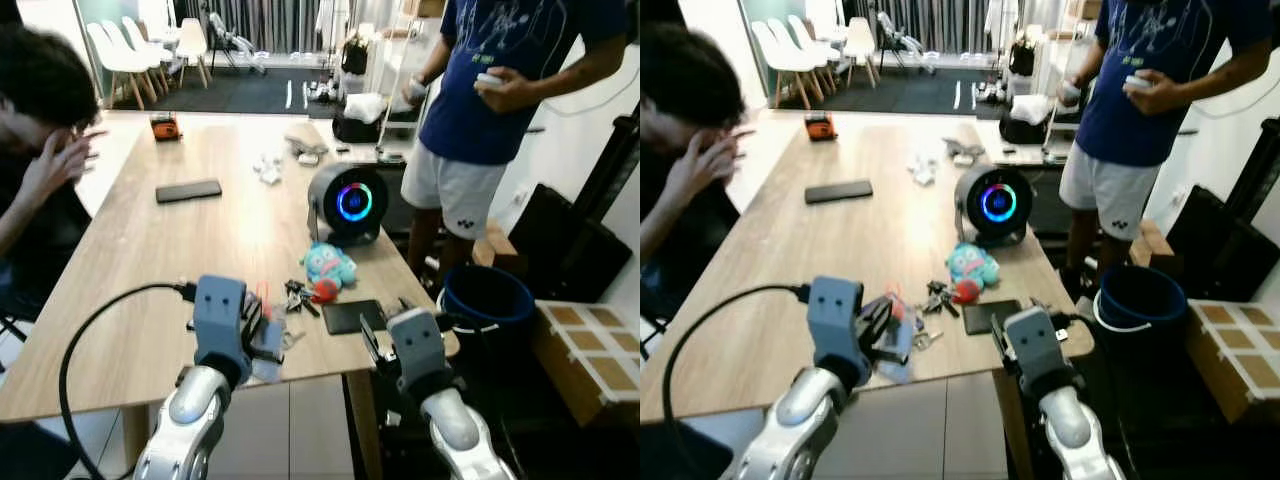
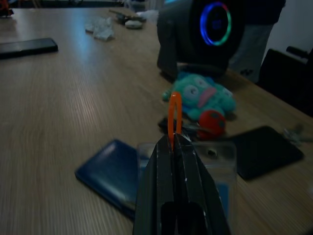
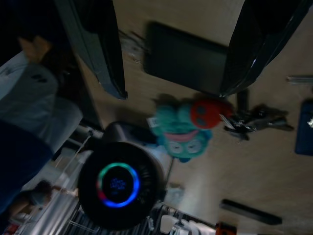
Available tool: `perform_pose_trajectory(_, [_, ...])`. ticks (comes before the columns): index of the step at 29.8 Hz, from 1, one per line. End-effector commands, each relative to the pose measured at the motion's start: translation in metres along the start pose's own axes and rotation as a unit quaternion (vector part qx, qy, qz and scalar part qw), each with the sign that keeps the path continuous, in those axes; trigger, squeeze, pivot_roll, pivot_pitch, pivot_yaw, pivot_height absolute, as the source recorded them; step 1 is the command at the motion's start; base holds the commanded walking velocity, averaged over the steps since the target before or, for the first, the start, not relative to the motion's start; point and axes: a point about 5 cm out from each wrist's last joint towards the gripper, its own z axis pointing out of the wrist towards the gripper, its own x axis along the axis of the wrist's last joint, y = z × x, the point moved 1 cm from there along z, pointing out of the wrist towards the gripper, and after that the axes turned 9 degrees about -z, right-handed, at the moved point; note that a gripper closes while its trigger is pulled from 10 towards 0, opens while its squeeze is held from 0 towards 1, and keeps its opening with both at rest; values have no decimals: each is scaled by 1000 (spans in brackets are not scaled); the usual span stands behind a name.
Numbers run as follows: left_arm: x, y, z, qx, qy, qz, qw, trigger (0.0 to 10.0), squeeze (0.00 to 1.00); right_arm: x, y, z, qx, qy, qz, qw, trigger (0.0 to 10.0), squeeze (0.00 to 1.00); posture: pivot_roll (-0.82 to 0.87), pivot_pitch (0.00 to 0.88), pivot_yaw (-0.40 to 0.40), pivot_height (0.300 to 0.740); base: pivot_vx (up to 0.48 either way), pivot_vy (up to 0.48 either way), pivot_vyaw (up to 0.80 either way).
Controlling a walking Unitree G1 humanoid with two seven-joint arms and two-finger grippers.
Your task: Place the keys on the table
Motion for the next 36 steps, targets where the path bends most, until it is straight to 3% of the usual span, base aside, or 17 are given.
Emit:
perform_pose_trajectory(1, [1, 5, 1, -8, -2, -13, 1000, 10000, 0, -4, -3, -2, 6, -7, 3, 1000, 10000, 0, 80, 100, 2, 740, 300, 0, 0])
perform_pose_trajectory(11, [7, 21, 6, -22, 4, -24, 999, 10000, 0, -6, -6, -3, 9, -11, 4, 1000, 10000, 0, 84, 105, 6, 740, 201, 0, 0])
perform_pose_trajectory(22, [9, 37, 11, -33, 7, 4, 999, 10000, 0, -6, -8, -3, 9, -12, 6, 1000, 10000, 0, 83, 106, 10, 740, 0, 0, 0])
perform_pose_trajectory(23, [9, 40, 10, -43, 7, 1, 999, 10000, 188, -6, -8, -4, 9, -12, 6, 1000, 10000, 0, 80, 106, 11, 740, 0, 0, 0])
perform_pose_trajectory(25, [9, 41, 10, -46, 6, 0, 999, 10000, 188, -6, -8, -4, 9, -12, 6, 1000, 10000, 0, 80, 106, 11, 740, 0, 0, 0])
perform_pose_trajectory(26, [9, 43, 9, -54, 6, -5, 999, 10000, 1000, -6, -8, -4, 9, -13, 5, 1000, 10000, 0, 80, 106, 11, 740, 0, 0, 0])
perform_pose_trajectory(36, [18, 55, 3, -107, 15, -70, 992, 10000, 1000, -7, -9, -3, 10, -13, 5, 1000, 10000, 0, 85, 99, 9, 740, 0, 0, 0])
